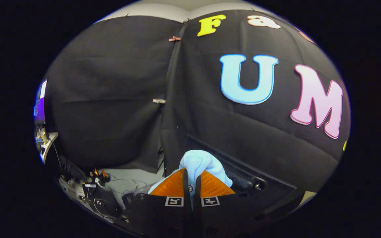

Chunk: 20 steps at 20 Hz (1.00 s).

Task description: Put the clothes into the washing machine and then close the washing machine lid.

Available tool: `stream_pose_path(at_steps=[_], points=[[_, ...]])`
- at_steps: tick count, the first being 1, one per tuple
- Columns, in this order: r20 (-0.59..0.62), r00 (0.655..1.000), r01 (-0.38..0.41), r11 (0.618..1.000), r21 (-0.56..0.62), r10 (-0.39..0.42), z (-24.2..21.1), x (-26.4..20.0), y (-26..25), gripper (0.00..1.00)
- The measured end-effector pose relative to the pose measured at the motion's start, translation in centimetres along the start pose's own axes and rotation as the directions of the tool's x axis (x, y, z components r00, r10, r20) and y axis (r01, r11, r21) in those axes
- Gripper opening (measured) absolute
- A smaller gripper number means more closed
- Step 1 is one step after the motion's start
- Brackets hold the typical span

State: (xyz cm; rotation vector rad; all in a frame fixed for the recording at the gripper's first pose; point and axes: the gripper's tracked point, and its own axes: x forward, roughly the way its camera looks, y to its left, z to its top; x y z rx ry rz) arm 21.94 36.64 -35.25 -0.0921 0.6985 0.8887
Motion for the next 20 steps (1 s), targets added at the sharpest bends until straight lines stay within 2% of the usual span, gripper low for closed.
stream_pose_path(at_steps=[5, 9, 12, 17, 20], points=[[-0.149, 0.988, -0.061, 0.989, -0.131, 0.041, -4.4, 1.2, 1.5, 0.05], [-0.249, 0.968, -0.088, 0.970, -0.225, 0.030, -8.0, 1.7, 2.4, 0.05], [-0.316, 0.949, -0.097, 0.970, -0.223, 0.022, -10.1, 1.6, 2.2, 0.05], [-0.341, 0.939, -0.097, 0.981, -0.166, 0.035, -9.9, 1.9, 1.9, 0.07], [-0.278, 0.958, -0.121, 0.978, -0.167, 0.071, -8.3, 2.1, 2.7, 0.63]])
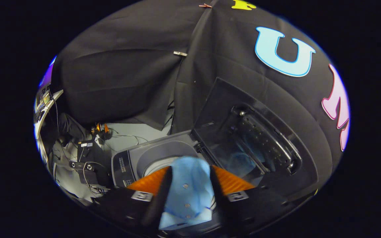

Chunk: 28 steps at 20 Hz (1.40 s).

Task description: Put the clothes into the washing machine and then close the washing machine lid.

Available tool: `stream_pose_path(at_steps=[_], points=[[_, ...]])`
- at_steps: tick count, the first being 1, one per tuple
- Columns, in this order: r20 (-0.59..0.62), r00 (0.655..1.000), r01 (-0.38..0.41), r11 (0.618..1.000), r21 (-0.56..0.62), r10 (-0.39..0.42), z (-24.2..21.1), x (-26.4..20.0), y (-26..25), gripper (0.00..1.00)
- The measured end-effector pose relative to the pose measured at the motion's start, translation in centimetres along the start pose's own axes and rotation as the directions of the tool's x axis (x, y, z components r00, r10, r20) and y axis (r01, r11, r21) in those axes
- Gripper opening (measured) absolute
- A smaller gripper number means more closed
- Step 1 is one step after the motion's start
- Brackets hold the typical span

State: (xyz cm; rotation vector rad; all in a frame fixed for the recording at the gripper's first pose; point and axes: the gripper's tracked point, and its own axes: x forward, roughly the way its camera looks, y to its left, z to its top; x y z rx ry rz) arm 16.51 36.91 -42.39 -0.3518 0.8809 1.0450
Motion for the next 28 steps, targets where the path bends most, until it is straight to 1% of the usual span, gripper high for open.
stream_pose_path(at_steps=[2, 6, 10, 12, 15, 18, 21, 24, 26, 28], points=[[0.046, 0.999, -0.002, 1.000, -0.018, 0.003, 0.9, -0.6, 0.2, 1.00], [0.091, 0.996, -0.007, 1.000, -0.017, 0.009, 1.9, -1.2, 0.3, 0.98], [0.200, 0.980, 0.018, 1.000, 0.019, -0.021, 4.6, -2.6, -0.8, 0.99], [0.263, 0.964, 0.040, 0.998, 0.042, -0.050, 6.3, -3.5, -1.6, 0.98], [0.361, 0.925, 0.093, 0.992, 0.088, -0.118, 8.5, -4.8, -3.7, 0.98], [0.408, 0.893, 0.144, 0.980, 0.141, -0.190, 9.6, -5.7, -5.9, 0.98], [0.438, 0.857, 0.193, 0.958, 0.211, -0.270, 10.5, -6.3, -8.7, 0.98], [0.438, 0.825, 0.253, 0.926, 0.280, -0.358, 10.7, -6.6, -11.7, 0.98], [0.419, 0.808, 0.285, 0.897, 0.337, -0.414, 10.4, -6.7, -14.0, 0.98], [0.381, 0.793, 0.324, 0.858, 0.398, -0.476, 10.1, -6.6, -16.4, 0.98]])
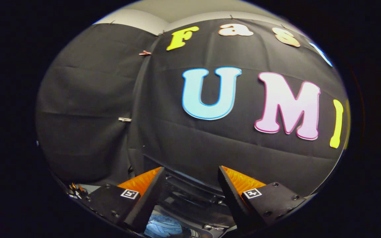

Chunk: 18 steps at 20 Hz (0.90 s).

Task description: Put the clothes into the washing machine and then close the washing machine lid.

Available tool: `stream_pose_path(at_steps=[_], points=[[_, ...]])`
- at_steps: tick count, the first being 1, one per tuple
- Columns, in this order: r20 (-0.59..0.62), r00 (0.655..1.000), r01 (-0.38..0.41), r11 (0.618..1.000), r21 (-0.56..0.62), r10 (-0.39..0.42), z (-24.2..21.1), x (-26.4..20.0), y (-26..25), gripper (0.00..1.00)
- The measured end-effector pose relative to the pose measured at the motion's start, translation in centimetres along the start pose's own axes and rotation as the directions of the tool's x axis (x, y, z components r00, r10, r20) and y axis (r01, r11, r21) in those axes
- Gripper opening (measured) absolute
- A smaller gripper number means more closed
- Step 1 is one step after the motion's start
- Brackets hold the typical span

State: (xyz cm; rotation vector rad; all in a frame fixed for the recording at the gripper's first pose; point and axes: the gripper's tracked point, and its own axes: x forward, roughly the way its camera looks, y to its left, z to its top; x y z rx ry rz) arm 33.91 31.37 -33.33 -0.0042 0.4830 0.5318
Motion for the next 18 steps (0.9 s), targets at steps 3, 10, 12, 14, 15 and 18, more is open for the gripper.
stream_pose_path(at_steps=[3, 10, 12, 14, 15, 18], points=[[-0.036, 0.995, 0.092, 0.994, 0.057, -0.090, -0.8, 1.3, -3.2, 0.98], [-0.143, 0.966, 0.234, 0.963, 0.135, -0.214, -3.7, 4.0, -7.8, 0.98], [-0.158, 0.960, 0.254, 0.959, 0.128, -0.233, -4.0, 4.4, -8.3, 0.98], [-0.177, 0.955, 0.260, 0.959, 0.115, -0.238, -4.7, 5.1, -8.4, 0.99], [-0.187, 0.953, 0.262, 0.959, 0.110, -0.239, -5.1, 5.2, -8.4, 0.99], [-0.216, 0.946, 0.270, 0.956, 0.114, -0.241, -5.8, 5.7, -8.7, 0.99]])
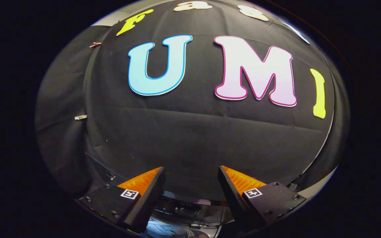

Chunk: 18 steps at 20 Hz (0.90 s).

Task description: Put the clothes into the washing machine and then close the washing machine lid.

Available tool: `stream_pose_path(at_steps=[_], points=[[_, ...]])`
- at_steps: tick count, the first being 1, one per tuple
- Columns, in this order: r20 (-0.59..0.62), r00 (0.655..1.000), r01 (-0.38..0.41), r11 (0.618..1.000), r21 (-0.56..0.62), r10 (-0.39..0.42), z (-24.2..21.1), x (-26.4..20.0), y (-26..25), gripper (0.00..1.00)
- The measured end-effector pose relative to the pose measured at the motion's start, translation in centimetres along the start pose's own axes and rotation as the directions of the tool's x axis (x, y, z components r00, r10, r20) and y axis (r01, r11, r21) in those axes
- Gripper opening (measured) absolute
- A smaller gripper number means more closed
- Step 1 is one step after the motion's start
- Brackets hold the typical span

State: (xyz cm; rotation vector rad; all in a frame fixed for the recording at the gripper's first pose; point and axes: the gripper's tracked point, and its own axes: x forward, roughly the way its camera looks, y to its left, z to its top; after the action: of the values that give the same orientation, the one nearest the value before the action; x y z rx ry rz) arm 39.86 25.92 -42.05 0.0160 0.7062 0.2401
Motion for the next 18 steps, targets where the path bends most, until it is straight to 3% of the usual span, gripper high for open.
stream_pose_path(at_steps=[10, 18], points=[[-0.051, 0.998, -0.024, 0.994, 0.104, 0.030, -1.2, 0.3, 0.0, 1.00], [-0.063, 0.998, -0.001, 0.990, 0.138, 0.010, -2.1, -2.6, 0.7, 1.00]])
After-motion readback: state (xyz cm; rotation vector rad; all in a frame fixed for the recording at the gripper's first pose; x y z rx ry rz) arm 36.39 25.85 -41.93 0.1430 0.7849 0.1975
